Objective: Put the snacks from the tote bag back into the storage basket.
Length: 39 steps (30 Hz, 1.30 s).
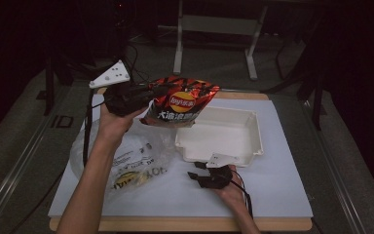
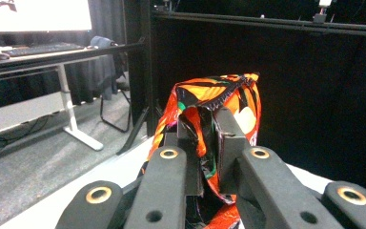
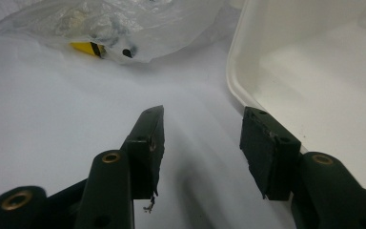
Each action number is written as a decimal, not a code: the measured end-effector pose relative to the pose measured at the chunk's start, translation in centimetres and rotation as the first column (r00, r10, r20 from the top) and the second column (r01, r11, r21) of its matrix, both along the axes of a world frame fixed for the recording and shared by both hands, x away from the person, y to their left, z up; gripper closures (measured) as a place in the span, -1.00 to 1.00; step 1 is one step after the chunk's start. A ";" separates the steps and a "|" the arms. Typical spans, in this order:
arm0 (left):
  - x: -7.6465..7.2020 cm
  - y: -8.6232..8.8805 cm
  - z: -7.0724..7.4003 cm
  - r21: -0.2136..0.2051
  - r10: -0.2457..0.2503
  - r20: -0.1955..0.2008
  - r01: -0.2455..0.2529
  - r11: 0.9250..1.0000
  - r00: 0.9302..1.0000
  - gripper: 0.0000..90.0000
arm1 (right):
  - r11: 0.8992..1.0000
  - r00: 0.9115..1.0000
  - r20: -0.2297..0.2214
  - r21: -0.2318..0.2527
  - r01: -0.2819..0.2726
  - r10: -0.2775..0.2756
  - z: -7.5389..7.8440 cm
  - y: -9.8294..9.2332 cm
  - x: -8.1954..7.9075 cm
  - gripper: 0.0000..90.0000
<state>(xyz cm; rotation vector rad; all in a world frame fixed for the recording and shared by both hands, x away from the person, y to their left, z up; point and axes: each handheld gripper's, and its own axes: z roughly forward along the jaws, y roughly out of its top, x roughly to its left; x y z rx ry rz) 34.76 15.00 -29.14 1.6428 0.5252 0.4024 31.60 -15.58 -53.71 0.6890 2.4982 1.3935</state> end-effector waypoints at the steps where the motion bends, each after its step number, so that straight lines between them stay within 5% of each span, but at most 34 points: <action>1: 0.1 -0.2 0.0 -0.002 -0.003 0.000 0.003 1.000 1.000 0.88 | 1.000 1.000 -0.001 0.001 0.000 0.000 0.0 0.0 0.0 0.12; 39: 3.8 -4.8 -2.3 -0.040 -0.035 -0.036 0.034 0.999 0.999 0.89 | 1.000 1.000 0.028 0.030 -0.006 0.005 0.0 -0.3 -0.3 0.10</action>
